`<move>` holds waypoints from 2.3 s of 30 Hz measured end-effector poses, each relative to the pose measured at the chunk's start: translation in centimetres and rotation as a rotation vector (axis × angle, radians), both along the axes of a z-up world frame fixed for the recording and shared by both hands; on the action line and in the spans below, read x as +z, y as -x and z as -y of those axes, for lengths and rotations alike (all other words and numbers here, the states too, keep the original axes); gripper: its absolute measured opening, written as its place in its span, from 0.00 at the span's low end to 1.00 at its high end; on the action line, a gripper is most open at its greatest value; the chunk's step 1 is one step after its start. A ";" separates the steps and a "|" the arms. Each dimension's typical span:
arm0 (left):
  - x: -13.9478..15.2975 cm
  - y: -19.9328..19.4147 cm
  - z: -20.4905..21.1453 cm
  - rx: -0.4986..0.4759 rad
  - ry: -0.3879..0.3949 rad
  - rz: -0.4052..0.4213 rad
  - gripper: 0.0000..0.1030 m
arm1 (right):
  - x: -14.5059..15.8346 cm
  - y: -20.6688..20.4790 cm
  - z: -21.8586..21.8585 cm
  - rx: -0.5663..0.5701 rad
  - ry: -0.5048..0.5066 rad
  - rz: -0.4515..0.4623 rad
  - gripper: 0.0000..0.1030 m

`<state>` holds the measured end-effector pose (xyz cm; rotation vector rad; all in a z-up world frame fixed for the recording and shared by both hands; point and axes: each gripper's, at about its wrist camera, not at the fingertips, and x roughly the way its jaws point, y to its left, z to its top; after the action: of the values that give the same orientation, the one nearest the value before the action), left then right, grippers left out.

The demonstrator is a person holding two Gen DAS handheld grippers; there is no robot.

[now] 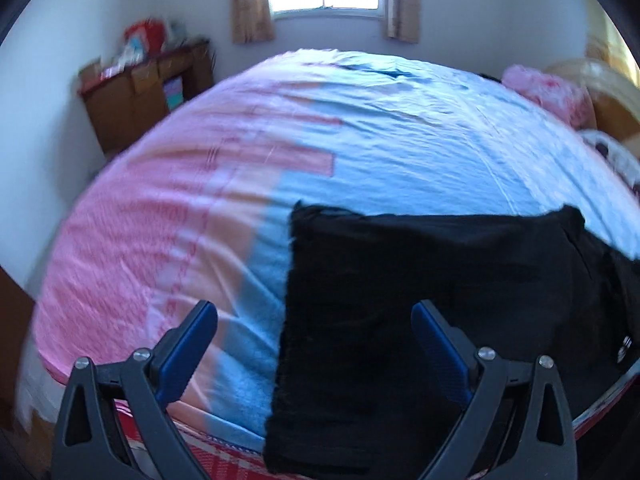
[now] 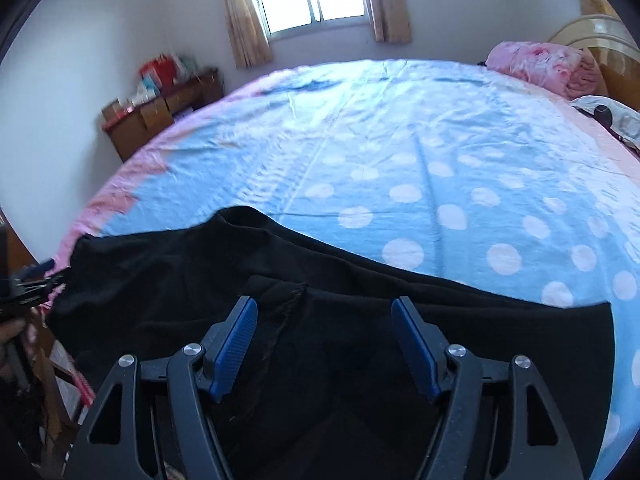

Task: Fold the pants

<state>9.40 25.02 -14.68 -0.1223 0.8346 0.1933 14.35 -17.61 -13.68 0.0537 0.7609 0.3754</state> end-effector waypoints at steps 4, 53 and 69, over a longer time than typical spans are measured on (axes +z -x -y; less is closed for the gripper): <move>-1.3 -0.5 -0.8 -0.019 0.114 -0.007 0.86 | 0.0 1.2 -0.3 0.009 0.005 0.021 0.69; 3.9 1.1 0.5 -0.271 0.403 0.154 0.17 | -2.8 3.5 -1.1 -0.005 -0.082 -0.011 0.69; 9.7 0.7 6.0 -0.314 0.614 0.204 0.12 | -1.5 4.1 2.1 -0.086 -0.165 0.026 0.69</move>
<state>8.72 18.99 -4.98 -0.5721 0.6765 -0.3728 10.24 -19.69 -15.13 0.2355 0.6982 0.3559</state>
